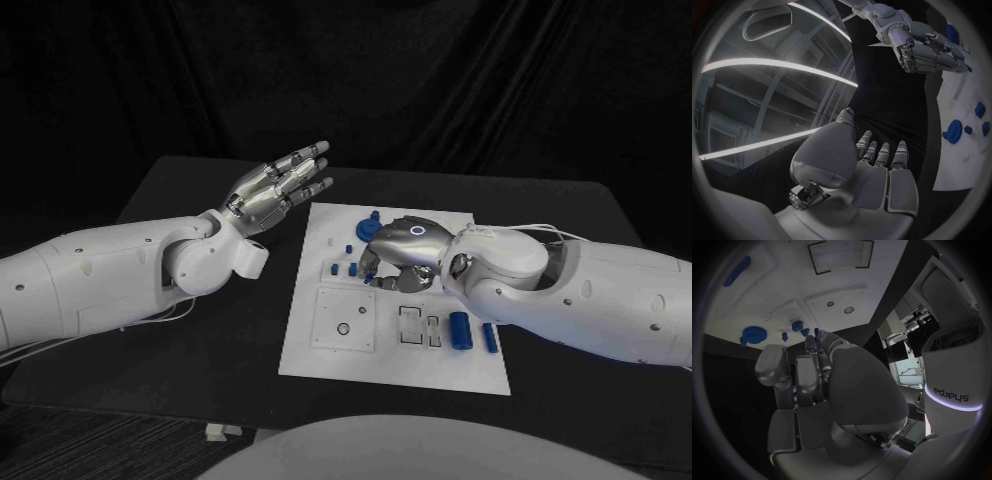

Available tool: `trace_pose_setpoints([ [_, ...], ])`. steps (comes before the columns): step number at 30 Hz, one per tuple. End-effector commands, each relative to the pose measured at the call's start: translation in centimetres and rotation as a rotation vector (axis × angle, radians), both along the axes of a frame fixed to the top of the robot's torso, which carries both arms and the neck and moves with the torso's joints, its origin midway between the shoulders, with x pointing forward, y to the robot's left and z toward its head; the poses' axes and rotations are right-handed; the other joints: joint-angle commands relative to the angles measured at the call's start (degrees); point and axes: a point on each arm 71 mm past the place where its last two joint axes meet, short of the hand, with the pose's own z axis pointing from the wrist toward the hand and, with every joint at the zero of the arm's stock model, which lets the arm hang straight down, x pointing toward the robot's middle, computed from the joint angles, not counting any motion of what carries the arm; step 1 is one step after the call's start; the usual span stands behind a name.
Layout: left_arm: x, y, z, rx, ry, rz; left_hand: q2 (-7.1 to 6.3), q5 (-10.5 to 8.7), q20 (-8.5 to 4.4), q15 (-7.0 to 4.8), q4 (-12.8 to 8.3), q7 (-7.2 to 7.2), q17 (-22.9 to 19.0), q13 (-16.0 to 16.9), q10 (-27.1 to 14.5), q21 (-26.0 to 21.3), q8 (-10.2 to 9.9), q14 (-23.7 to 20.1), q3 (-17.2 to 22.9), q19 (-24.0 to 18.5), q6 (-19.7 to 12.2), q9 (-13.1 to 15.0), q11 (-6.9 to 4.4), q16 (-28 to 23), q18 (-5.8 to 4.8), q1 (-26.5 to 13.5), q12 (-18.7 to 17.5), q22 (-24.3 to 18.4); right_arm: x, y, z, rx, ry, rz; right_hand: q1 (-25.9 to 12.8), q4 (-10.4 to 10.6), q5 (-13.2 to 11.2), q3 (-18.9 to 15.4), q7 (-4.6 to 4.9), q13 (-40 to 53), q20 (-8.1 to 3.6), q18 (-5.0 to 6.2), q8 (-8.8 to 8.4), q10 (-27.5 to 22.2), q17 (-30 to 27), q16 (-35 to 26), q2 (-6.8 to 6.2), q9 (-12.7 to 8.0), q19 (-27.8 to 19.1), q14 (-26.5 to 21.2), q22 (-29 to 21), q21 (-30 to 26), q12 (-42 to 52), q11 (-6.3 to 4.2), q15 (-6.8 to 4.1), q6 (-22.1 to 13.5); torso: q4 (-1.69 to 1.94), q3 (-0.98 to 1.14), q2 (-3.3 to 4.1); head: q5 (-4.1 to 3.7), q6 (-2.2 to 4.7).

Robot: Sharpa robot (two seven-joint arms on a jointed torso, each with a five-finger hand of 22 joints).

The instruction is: Assemble the parts on the task board

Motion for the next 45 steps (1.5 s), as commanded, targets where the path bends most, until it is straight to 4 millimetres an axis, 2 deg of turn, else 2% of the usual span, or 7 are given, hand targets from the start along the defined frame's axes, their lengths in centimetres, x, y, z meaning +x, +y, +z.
trace_pose_setpoints([
  [1, 0.0, -0.2, 0.0, -0.010, -0.001, -0.007, 0.27, 0.14, 0.35, 0.35, -0.2, 0.39, -0.1, 0.1, 0.1, 0.2, 0.4, 0.1, 0.0, -0.1, 0.2, 0.1, 0.35, -0.2, 0.52, 0.3, 0.2, -0.1, -0.3, 0.4, -0.7, -0.031, -0.018, 0.027, 0.0, -0.3, 0.1, -0.1, -0.08, 0.0, -0.01, -0.10, -0.15, -0.1, 0.0, 0.3, 0.34, 0.1, 0.5, 0.9, 8.1, 0.4, -0.2, 0.12, 0.05, 0.0, 0.00, -0.05, 0.14, -0.03, 0.00],
  [21, 0.0, -0.3, -0.1, -0.012, 0.002, -0.013, 0.35, 0.16, 0.37, 0.32, -0.2, 0.45, -0.1, 0.1, 0.1, 0.2, 0.4, 0.1, 0.0, -0.1, 0.2, 0.1, 0.42, -0.2, 0.51, 0.4, 0.2, 0.0, -0.6, 1.0, -2.7, -0.059, 0.023, 0.028, -0.1, -0.4, 0.2, -0.1, -0.02, 0.0, 0.00, -0.10, -0.25, -0.1, 0.0, 0.4, 0.26, 0.1, 0.5, 0.9, 8.1, 0.4, -0.2, 0.15, 0.09, -0.1, -0.14, -0.05, 0.05, 0.78, 0.00],
  [30, 0.0, -0.2, -0.2, -0.011, 0.002, -0.011, 0.55, 0.26, 0.41, 0.35, -0.2, 0.54, -0.1, 0.1, 0.1, 0.2, 0.5, 0.1, 0.1, -0.1, 0.1, 0.1, 0.51, -0.2, 0.51, 0.4, 0.2, 0.0, -0.9, 1.0, -3.3, -0.064, 0.041, 0.028, 0.0, -0.5, 0.3, -0.1, -0.01, 0.1, 0.01, -0.08, -0.28, 0.0, -0.1, 0.3, 0.24, 0.1, 0.5, 0.9, 8.1, 0.2, -0.2, 0.14, 0.09, -0.1, -0.10, -0.04, 0.08, 0.63, 0.00],
  [45, 0.1, -0.2, -0.2, -0.014, -0.006, -0.002, 0.73, 0.47, 0.48, 0.41, -0.5, 0.02, -0.1, 0.0, -0.1, 0.3, 0.4, 0.1, 0.1, -0.1, -0.4, 0.0, -0.04, -0.2, 0.54, 0.8, 0.1, 0.1, -1.3, 0.9, -4.2, -0.086, 0.069, 0.027, -0.1, -0.6, 0.3, -0.1, 0.01, 0.1, 0.02, 0.00, -0.29, 0.1, -0.6, 0.0, 0.21, 0.1, 0.3, 0.8, 7.9, -0.2, -0.2, 0.16, 0.11, -0.1, -0.10, -0.02, 0.07, 0.40, 0.00],
])
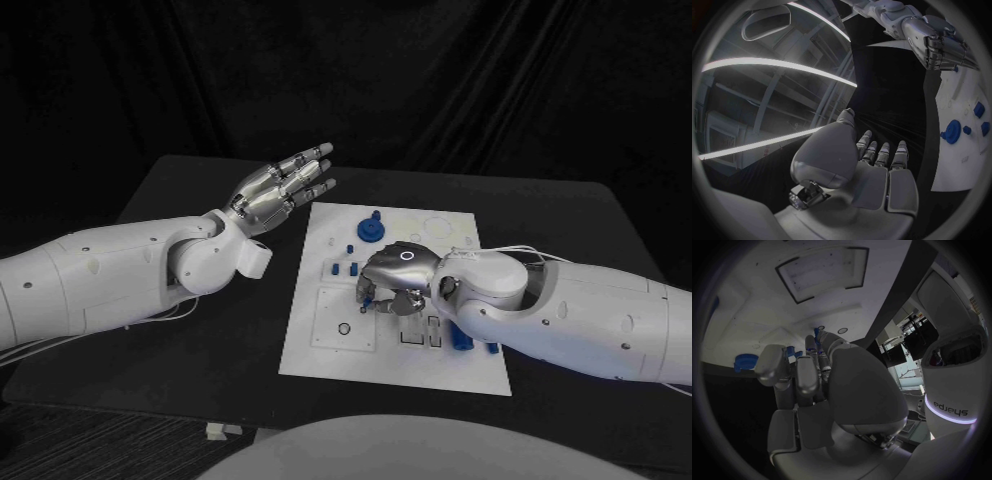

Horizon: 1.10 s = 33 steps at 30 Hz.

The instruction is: Assemble the parts on the task board

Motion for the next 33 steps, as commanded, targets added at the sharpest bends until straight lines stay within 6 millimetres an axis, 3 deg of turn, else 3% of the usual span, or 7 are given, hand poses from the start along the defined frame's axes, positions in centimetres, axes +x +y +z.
trace_pose_setpoints([
  [1, -0.04, -0.08, 0.07, -0.019, -0.012, -0.001, 0.23, 0.28, 0.49, 0.41, -0.3, -0.04, 0.0, 0.0, -0.3, 0.3, 0.1, 0.1, -0.1, -0.1, -0.5, 0.0, -0.34, -0.2, 0.55, 0.3, 0.1, 0.1, -0.19, -0.06, -0.36, -0.020, 0.008, 0.000, -0.1, -0.4, 0.3, 0.0, 0.10, 0.1, 0.01, 0.01, 0.02, 0.1, -0.1, -0.3, 0.22, 0.0, 0.3, 0.8, 8.0, -0.3, 0.0, 0.15, 0.10, 0.0, 0.03, 0.01, -0.01, 0.07, 0.00],
  [33, 0.01, -0.20, -0.36, -0.010, 0.002, -0.004, 0.29, 0.25, 0.50, 0.37, -0.4, -0.27, 0.0, 0.0, -0.4, 0.3, 0.1, 0.1, -0.1, 0.0, -0.7, 0.0, -0.60, -0.2, 0.55, 0.4, 0.0, 0.1, -0.60, 0.36, -0.52, -0.009, 0.047, -0.007, -0.1, -0.6, 0.4, 0.0, 0.08, 0.2, 0.03, 0.14, 0.04, 0.4, -0.6, -0.7, 0.25, 0.1, 0.0, 0.4, 7.8, -1.1, 0.1, 0.10, 0.11, 0.2, 0.03, -0.02, 0.01, 0.26, 0.00],
])
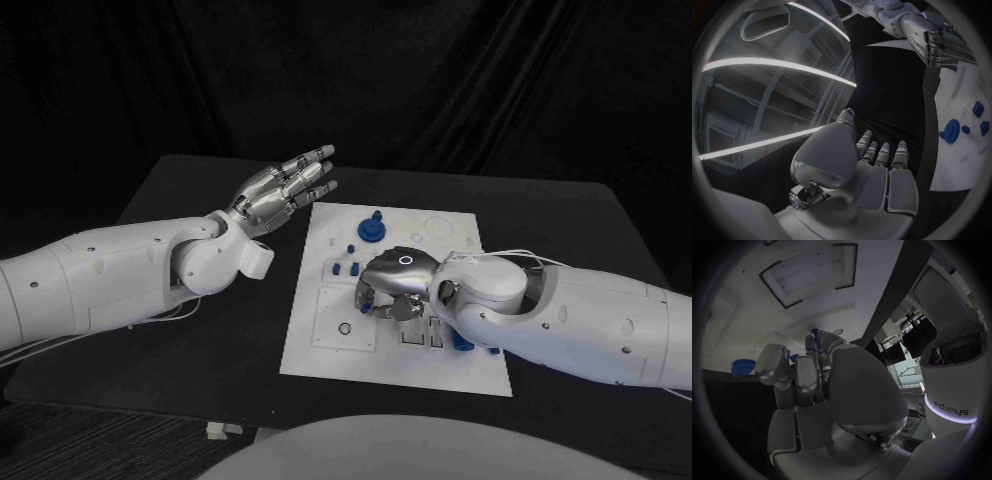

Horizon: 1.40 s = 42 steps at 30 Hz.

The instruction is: Assemble the parts on the task board

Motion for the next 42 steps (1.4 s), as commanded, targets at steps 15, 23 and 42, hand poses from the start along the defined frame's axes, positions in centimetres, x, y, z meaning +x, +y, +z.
trace_pose_setpoints([
  [15, -0.2, -0.2, -0.3, -0.013, 0.007, -0.013, 0.40, 0.28, 0.52, 0.37, -0.2, 0.08, -0.1, 0.0, 0.0, 0.3, 0.2, 0.1, 0.0, -0.1, 0.0, 0.1, -0.08, -0.2, 0.54, 0.4, 0.0, 0.0, 0.1, 0.3, -0.5, -0.060, 0.010, -0.027, -1.7, -0.1, 0.3, -0.3, 1.09, 0.1, 0.61, 0.62, -2.77, -1.9, -1.4, -1.2, -0.72, -1.1, -1.6, -1.0, 7.0, -3.5, -0.4, 0.92, 0.89, -4.9, 0.01, -0.01, 0.02, -0.02, 0.00],
  [23, -0.2, -0.1, -0.4, -0.010, 0.010, -0.012, 0.41, 0.28, 0.53, 0.38, -0.2, 0.18, -0.1, 0.0, 0.0, 0.3, 0.3, 0.1, 0.0, -0.1, 0.1, 0.1, 0.03, -0.2, 0.54, 0.4, 0.0, -0.1, 0.2, 0.2, -0.4, -0.082, -0.042, -0.026, -6.3, 1.7, -3.6, -3.0, -3.36, 0.3, 1.82, 1.58, -3.28, -8.6, -4.7, -2.9, -2.70, -3.4, -4.6, -4.0, 5.7, -9.2, -0.9, 2.24, 1.99, -15.9, 0.02, 0.01, 0.00, 0.11, 0.00],
  [42, -0.2, 0.5, -0.6, -0.004, 0.015, -0.002, 0.43, 0.31, 0.55, 0.42, -0.3, 0.39, -0.1, 0.0, 0.0, 0.3, 0.3, 0.1, 0.0, -0.1, 0.2, 0.1, 0.25, -0.2, 0.52, 0.4, 0.0, -0.1, 1.6, -5.1, 4.9, 0.168, -0.180, -0.115, -9.1, 10.0, -9.9, -14.2, -5.88, 1.1, 2.02, 2.22, -0.41, -25.5, -8.1, -3.5, -4.26, -2.7, -6.4, -6.8, 4.9, -14.5, 6.2, 3.78, 2.01, -17.9, -0.02, 0.02, 0.00, -0.05, 0.00],
])
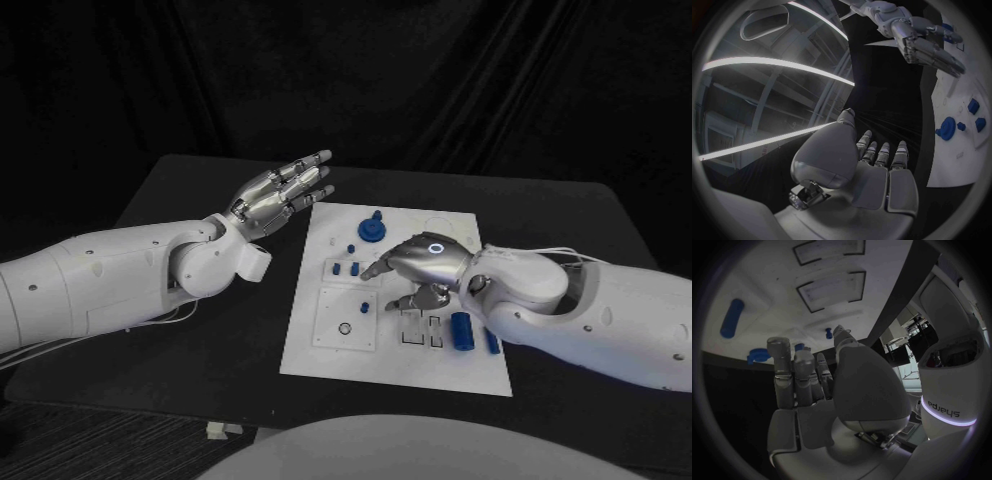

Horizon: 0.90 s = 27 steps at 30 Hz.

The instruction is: Assemble the parts on the task board

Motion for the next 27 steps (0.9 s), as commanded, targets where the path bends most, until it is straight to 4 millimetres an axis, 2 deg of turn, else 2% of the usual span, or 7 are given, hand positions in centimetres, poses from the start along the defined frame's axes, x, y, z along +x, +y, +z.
trace_pose_setpoints([
  [1, -0.1, 0.0, 0.0, -0.015, -0.003, -0.008, 0.22, 0.32, 0.35, 0.43, -0.3, 0.22, -0.1, 0.0, 0.0, 0.2, 0.3, 0.1, 0.0, 0.1, -0.2, 0.0, 0.32, -0.2, 0.53, 0.2, 0.1, 0.0, 1.2, -1.5, 2.8, 0.144, -0.031, -0.062, -7.9, 0.3, -1.1, -0.5, -1.85, -0.4, 0.05, 0.33, 1.87, -0.9, 0.7, 1.0, 0.12, 0.7, 1.2, 0.7, 5.1, 1.9, 1.2, 0.10, 0.04, 4.6, -0.03, 0.01, 0.00, -0.11, 0.00],
  [5, -0.1, -0.1, 0.0, -0.017, -0.006, -0.007, 0.26, 0.37, 0.36, 0.45, -0.3, 0.36, -0.1, 0.1, 0.1, 0.3, 0.4, 0.1, 0.0, 0.1, 0.0, 0.1, 0.47, -0.2, 0.53, 0.2, 0.1, 0.1, 2.8, -3.9, 4.6, 0.170, -0.011, -0.148, -12.0, 0.3, -0.9, -0.4, -1.07, -0.8, 1.03, -0.27, 1.71, 1.5, 1.6, 1.8, 0.62, 0.4, 3.1, 2.5, 5.6, 4.6, 2.9, 0.45, 1.59, 6.0, -0.02, -0.01, -0.04, -0.59, 0.00],
  [8, -0.1, -0.1, 0.0, -0.020, -0.012, -0.003, 0.37, 0.56, 0.33, 0.39, -0.4, 0.47, -0.1, 0.1, 0.1, 0.3, 0.5, 0.1, 0.0, 0.2, 0.3, 0.1, 0.60, -0.2, 0.55, 0.3, 0.3, 0.1, 3.9, -5.8, 5.2, 0.161, -0.002, -0.212, -14.0, 0.4, -0.7, -1.5, -0.09, -1.3, 1.34, -0.21, 1.66, 1.8, 1.2, 1.5, -1.00, 0.3, 3.7, 3.0, 5.6, 4.9, 2.8, 0.53, 1.63, 6.8, 0.00, -0.03, -0.06, -1.21, 0.00],
  [14, -0.1, 0.0, 0.0, -0.022, -0.025, 0.017, 0.59, 1.02, -3.11, -1.88, -0.7, 0.60, -0.1, 0.2, 0.3, 0.2, 0.5, 0.1, -0.2, 0.0, -0.6, 0.0, 0.92, -0.2, 0.55, 0.9, 0.6, -0.4, 4.9, -8.8, 4.4, 0.079, 0.054, -0.308, -17.6, 0.6, -1.1, -4.3, 0.55, -1.7, 1.46, -0.33, 1.00, 1.8, 1.8, 1.7, -3.59, 0.0, 4.4, 3.8, 5.8, 5.8, 2.3, 0.70, 1.72, 6.6, 0.00, -0.08, -0.12, -1.00, 0.00],
  [17, -0.2, 0.0, -0.1, -0.018, -0.025, 0.024, 0.69, 1.33, -3.98, -2.87, -0.8, 0.75, -0.1, 0.2, 0.4, 0.0, 0.6, 0.1, -0.3, -0.2, -0.6, 0.0, 1.16, -0.2, 0.49, 1.1, 0.8, -1.3, 5.0, -9.7, 3.6, 0.022, 0.064, -0.326, -16.6, 0.5, 1.6, -2.0, 0.84, -1.7, 1.53, -0.16, 0.53, 1.9, 0.8, 1.0, -1.38, -0.2, 4.2, 3.6, 5.5, 4.8, 2.0, 0.64, 1.72, 6.3, -0.05, -0.05, -0.10, -0.75, 0.00],
  [18, -0.2, 0.0, -0.1, -0.018, -0.025, 0.025, 0.70, 1.39, -4.00, -2.92, -0.8, 0.79, -0.1, 0.2, 0.4, 0.0, 0.6, 0.1, -0.3, -0.2, -0.5, 0.0, 1.19, -0.2, 0.49, 1.1, 0.8, -1.4, 5.0, -9.9, 3.4, 0.006, 0.061, -0.326, -14.1, 0.3, 6.2, 0.8, 0.97, -1.7, 1.42, 0.05, 0.29, 2.1, 0.1, 0.5, 1.39, -0.3, 3.7, 3.2, 5.3, 3.7, 1.9, 0.40, 1.48, 6.4, -0.06, -0.02, -0.09, -0.73, 0.00],
  [27, -0.3, 0.0, -0.4, -0.016, -0.013, 0.018, 1.02, 1.87, -3.66, -2.80, -1.0, 1.00, -0.1, 0.2, 0.4, -0.1, 0.8, 0.1, -0.2, -0.3, -0.3, 0.0, 1.38, -0.2, 0.46, 1.3, 0.9, -1.5, 4.8, -10.4, 1.7, -0.067, 0.049, -0.309, -11.7, 0.1, 5.0, 1.4, 1.17, -1.6, 0.86, 0.10, 0.09, 3.8, -0.6, -0.1, 1.72, -0.2, 3.5, 2.9, 5.2, 2.9, 2.4, -0.22, 0.86, 7.0, -0.04, 0.07, -0.06, -0.73, 0.00],
])
